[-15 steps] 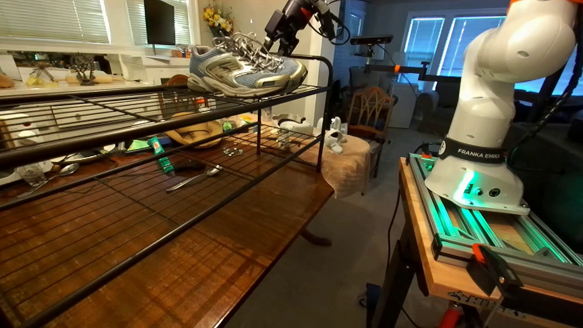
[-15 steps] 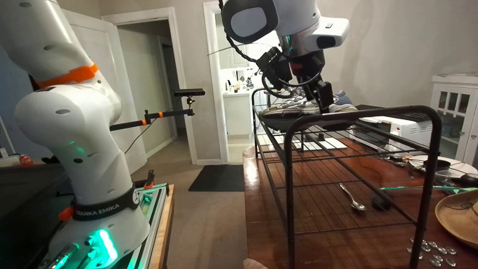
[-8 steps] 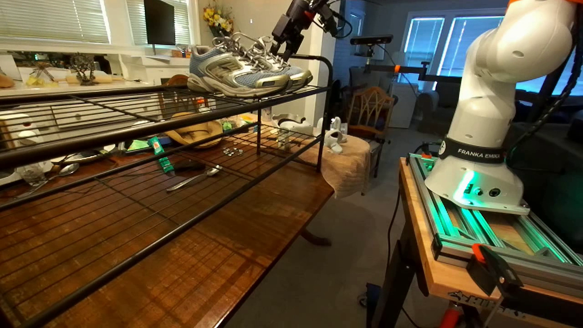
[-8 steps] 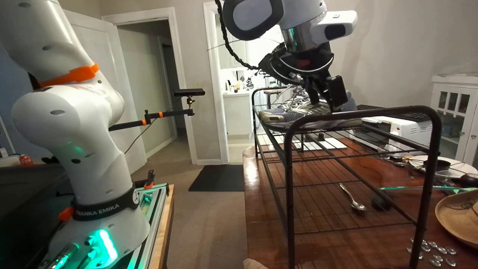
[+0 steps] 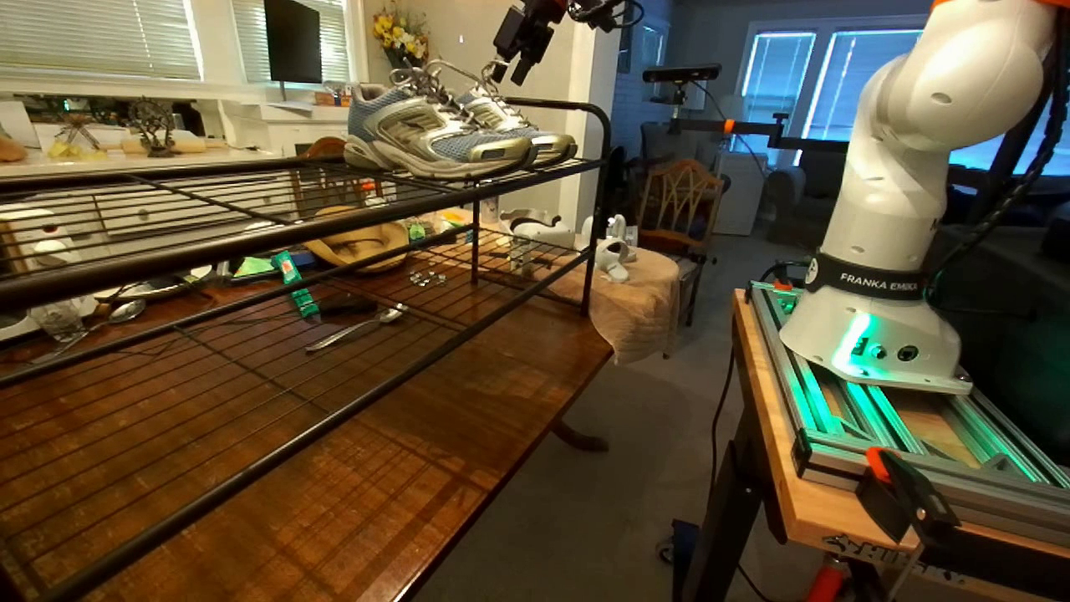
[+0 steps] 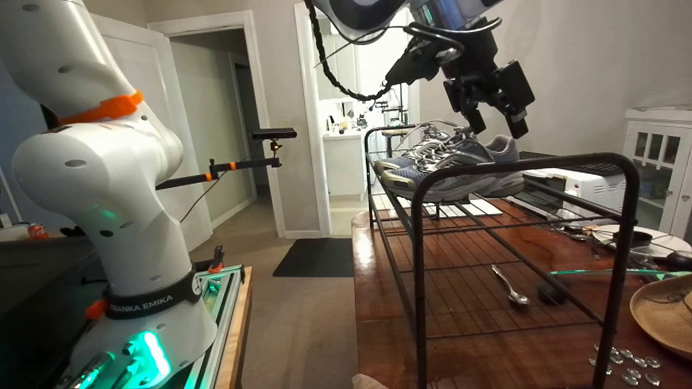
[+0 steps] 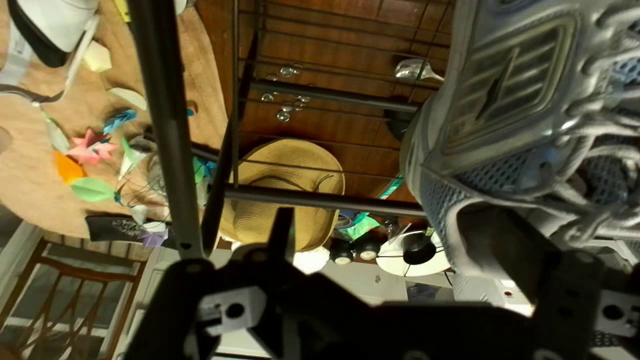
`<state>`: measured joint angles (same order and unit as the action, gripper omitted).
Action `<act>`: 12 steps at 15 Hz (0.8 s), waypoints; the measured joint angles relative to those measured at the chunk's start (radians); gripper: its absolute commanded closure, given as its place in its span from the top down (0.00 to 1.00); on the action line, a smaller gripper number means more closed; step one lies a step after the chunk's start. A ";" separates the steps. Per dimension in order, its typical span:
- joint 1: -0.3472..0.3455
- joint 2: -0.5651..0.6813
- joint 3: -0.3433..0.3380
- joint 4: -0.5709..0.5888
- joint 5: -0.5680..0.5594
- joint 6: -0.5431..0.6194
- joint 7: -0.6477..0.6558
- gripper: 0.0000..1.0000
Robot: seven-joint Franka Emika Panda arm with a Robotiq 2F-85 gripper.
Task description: Place the right sneaker upright.
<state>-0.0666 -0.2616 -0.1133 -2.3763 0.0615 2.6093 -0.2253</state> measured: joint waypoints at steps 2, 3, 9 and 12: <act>-0.007 -0.010 0.016 0.017 -0.042 -0.004 0.055 1.00; -0.007 -0.014 0.021 0.025 -0.051 -0.012 0.077 1.00; -0.008 -0.038 0.062 0.071 -0.067 -0.175 0.186 1.00; 0.003 -0.053 0.094 0.087 -0.067 -0.260 0.218 1.00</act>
<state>-0.0641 -0.3145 -0.0191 -2.2895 -0.0056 2.3494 -0.0073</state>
